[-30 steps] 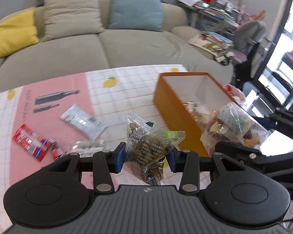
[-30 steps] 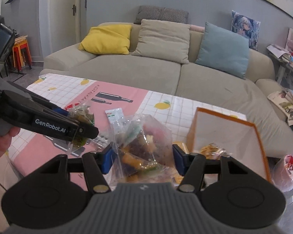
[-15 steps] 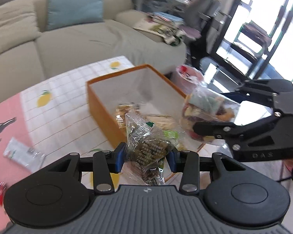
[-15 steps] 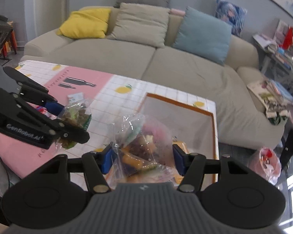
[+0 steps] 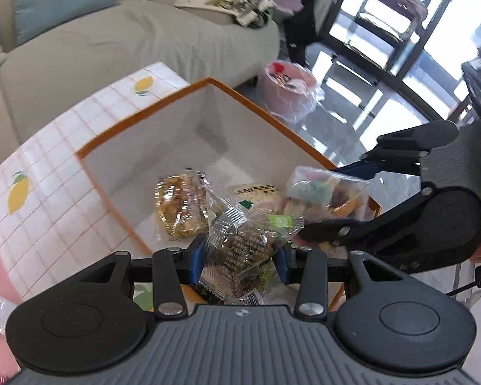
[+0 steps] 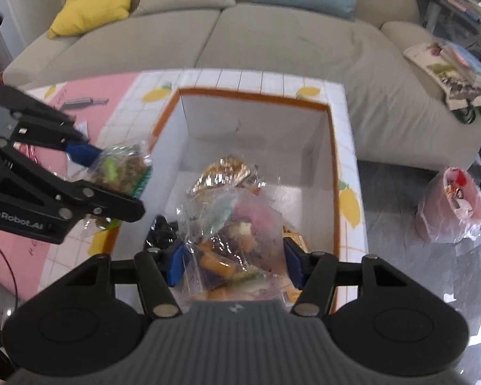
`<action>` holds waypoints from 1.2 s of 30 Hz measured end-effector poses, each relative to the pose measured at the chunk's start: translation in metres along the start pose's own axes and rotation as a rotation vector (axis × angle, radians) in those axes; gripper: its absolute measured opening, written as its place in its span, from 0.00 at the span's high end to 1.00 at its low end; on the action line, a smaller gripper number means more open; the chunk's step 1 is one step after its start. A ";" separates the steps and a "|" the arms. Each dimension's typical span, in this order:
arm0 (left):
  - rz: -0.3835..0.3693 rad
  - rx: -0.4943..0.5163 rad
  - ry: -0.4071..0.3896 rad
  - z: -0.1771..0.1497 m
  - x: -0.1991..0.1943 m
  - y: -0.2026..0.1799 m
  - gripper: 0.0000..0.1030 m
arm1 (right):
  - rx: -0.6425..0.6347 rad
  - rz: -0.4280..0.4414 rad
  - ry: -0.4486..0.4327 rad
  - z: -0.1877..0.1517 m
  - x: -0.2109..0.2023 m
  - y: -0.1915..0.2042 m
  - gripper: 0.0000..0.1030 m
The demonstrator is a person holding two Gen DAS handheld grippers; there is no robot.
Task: Organize snacks
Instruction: 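Carry both nut bags over the orange box and release them inside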
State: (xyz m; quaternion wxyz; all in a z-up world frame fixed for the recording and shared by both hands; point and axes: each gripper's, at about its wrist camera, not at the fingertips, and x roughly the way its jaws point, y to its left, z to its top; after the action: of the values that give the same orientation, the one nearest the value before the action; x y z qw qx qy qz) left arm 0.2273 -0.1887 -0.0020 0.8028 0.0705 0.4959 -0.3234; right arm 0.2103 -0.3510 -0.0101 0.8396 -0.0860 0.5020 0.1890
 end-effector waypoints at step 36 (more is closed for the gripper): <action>0.023 0.267 0.282 -0.022 0.049 -0.047 0.51 | 0.053 0.027 0.164 -0.018 0.027 -0.022 0.66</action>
State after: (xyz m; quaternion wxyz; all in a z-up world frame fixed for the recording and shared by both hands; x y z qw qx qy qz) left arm 0.1973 -0.2377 -0.0441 0.7127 0.2267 0.5553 -0.3638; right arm 0.2159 -0.3709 -0.0430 0.7950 -0.0722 0.5751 0.1790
